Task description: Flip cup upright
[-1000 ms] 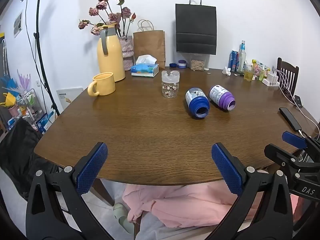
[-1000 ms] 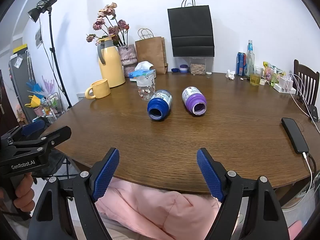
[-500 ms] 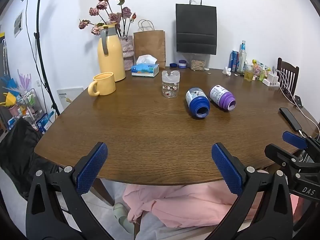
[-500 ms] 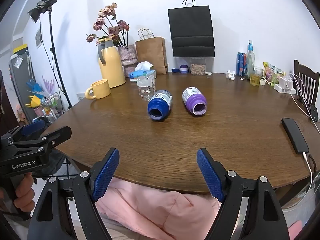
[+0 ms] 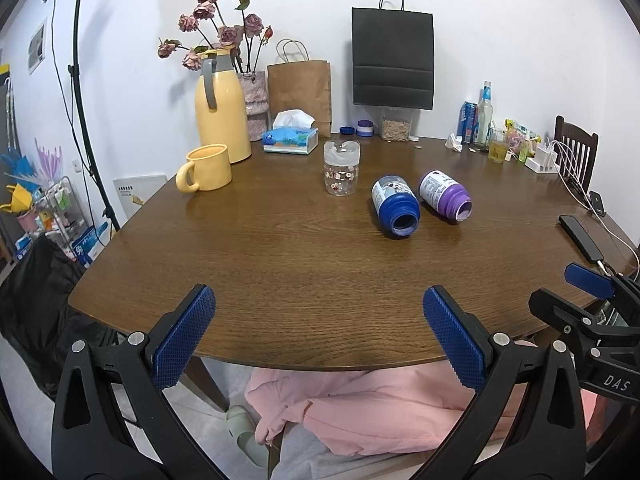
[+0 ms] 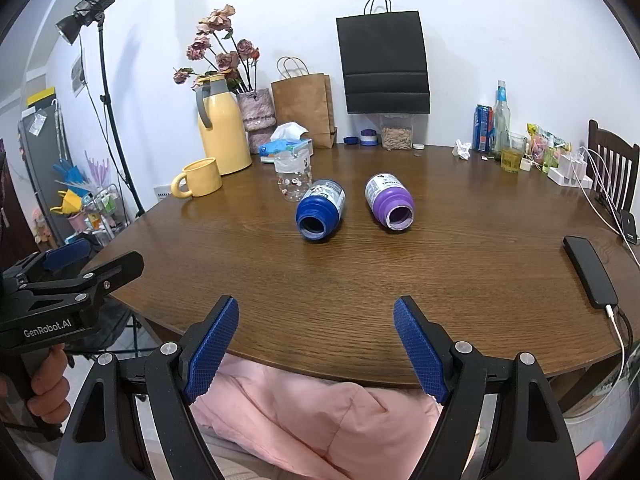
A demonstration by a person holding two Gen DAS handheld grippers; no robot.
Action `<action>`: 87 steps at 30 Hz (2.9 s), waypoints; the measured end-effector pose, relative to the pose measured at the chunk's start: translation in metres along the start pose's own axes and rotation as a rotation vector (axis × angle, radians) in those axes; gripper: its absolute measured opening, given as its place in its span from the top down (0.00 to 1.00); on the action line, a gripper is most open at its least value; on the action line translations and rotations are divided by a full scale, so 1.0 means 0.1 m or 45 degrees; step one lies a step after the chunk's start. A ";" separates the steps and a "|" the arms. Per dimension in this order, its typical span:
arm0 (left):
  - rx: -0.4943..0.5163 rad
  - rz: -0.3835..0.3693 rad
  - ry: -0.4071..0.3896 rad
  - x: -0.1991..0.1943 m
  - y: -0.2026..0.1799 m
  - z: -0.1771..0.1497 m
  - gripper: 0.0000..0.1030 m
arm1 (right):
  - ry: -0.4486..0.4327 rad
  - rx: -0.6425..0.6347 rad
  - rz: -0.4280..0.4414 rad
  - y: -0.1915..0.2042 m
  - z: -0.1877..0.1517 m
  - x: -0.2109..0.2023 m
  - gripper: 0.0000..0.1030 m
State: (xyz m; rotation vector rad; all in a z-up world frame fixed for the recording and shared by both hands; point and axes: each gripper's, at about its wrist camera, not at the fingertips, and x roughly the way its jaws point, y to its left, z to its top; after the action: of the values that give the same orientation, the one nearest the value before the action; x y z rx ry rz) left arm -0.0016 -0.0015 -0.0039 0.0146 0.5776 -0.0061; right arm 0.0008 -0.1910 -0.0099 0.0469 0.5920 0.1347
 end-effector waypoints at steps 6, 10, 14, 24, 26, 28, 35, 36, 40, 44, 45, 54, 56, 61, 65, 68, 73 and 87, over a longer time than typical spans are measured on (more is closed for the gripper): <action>-0.001 -0.001 0.000 0.00 0.00 0.01 0.00 | 0.000 0.000 0.001 -0.01 0.01 0.00 0.18; -0.002 0.001 0.001 0.00 0.00 0.00 0.00 | 0.000 0.000 0.001 -0.01 0.01 -0.01 0.18; -0.003 0.000 0.001 0.00 0.02 0.01 0.00 | -0.002 -0.002 0.001 -0.01 0.02 0.00 0.18; -0.005 0.003 -0.004 -0.02 0.07 0.07 0.00 | -0.004 0.001 0.002 -0.04 0.08 -0.04 0.18; -0.006 0.004 -0.005 -0.02 0.07 0.07 0.00 | -0.003 0.003 0.002 -0.04 0.08 -0.03 0.18; -0.006 0.004 -0.004 -0.01 0.07 0.07 0.00 | -0.003 0.003 0.003 -0.03 0.08 -0.04 0.18; -0.005 0.003 -0.005 -0.01 0.07 0.06 0.00 | -0.005 -0.001 -0.001 -0.03 0.07 -0.03 0.18; -0.005 0.003 -0.005 -0.01 0.07 0.06 0.00 | -0.005 -0.002 -0.003 -0.03 0.07 -0.03 0.18; -0.006 0.004 -0.003 -0.01 0.07 0.06 0.00 | -0.006 -0.003 -0.001 -0.03 0.07 -0.03 0.18; -0.006 0.004 0.000 -0.01 0.08 0.05 0.00 | -0.006 -0.003 -0.001 -0.03 0.07 -0.03 0.18; -0.005 0.003 0.002 0.00 0.09 0.05 0.00 | -0.005 -0.002 -0.001 -0.03 0.07 -0.03 0.18; -0.008 -0.001 0.014 0.03 0.10 0.00 0.00 | -0.003 -0.003 -0.006 -0.02 0.06 -0.03 0.18; -0.010 -0.001 0.016 0.03 0.10 0.00 0.00 | -0.003 -0.003 -0.006 -0.03 0.06 -0.03 0.18; -0.016 -0.005 0.024 0.04 0.09 0.00 0.00 | -0.005 0.002 -0.010 -0.03 0.07 -0.02 0.18; -0.020 -0.024 0.031 0.11 0.14 0.04 0.00 | -0.011 0.002 -0.040 -0.10 0.12 0.08 0.18; -0.021 -0.014 0.034 0.29 0.19 0.15 0.00 | 0.002 -0.021 -0.035 -0.15 0.23 0.27 0.18; -0.044 -0.042 0.066 0.69 0.30 0.39 0.00 | 0.049 -0.005 0.032 -0.20 0.46 0.72 0.18; -0.010 -0.276 0.203 1.80 0.42 0.90 0.00 | 0.209 0.050 0.029 0.02 0.96 2.22 0.19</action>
State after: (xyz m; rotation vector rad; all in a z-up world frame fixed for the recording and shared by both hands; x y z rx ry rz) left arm 0.1988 0.0383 -0.0266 -0.0558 0.7366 -0.2150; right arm 0.2366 -0.1590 -0.0525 0.0812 0.7584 0.1496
